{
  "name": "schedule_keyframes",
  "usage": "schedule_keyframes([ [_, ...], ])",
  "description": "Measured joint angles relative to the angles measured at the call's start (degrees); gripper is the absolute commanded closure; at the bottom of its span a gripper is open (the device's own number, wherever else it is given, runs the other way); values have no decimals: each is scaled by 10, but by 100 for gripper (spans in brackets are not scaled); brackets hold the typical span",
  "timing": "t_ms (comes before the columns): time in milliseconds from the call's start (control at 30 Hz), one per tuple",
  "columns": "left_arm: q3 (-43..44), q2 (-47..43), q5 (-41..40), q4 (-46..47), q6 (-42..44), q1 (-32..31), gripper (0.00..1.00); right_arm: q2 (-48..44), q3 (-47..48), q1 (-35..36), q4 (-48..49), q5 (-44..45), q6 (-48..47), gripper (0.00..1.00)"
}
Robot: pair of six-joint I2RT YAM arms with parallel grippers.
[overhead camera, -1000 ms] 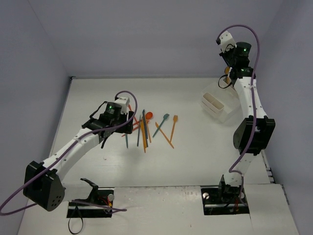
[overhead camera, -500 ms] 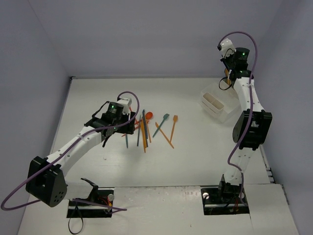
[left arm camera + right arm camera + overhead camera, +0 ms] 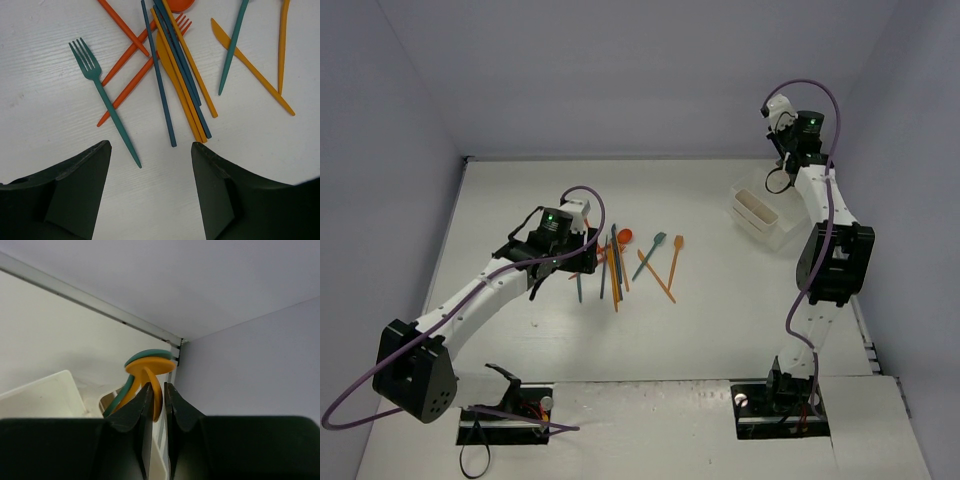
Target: Sort the eating utensils into containers
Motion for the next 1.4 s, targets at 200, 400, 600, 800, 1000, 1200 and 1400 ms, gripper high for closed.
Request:
schedule_keyframes([
  [200, -14, -7, 1, 6, -5, 0, 38, -1, -16, 0, 1, -7, 11, 66],
  [400, -19, -18, 4, 9, -7, 0, 38, -33, -19, 3, -5, -22, 40, 45],
  [600, 14, -5, 22, 3, 1, 0, 38, -157, -44, 13, 1, -34, 108, 38],
  [800, 102, 76, 49, -17, 35, 0, 43, -317, -142, 20, 23, -49, 222, 38],
  [1000, 169, 173, 73, -53, 94, 3, 60, -433, -296, 19, 20, -52, 347, 37],
  [1200, 195, 251, 76, -78, 144, 23, 72, -515, -419, 23, -2, -53, 444, 37],
  [1400, 236, 323, 79, -83, 180, 55, 72, -581, -471, 41, -7, -78, 496, 37],
])
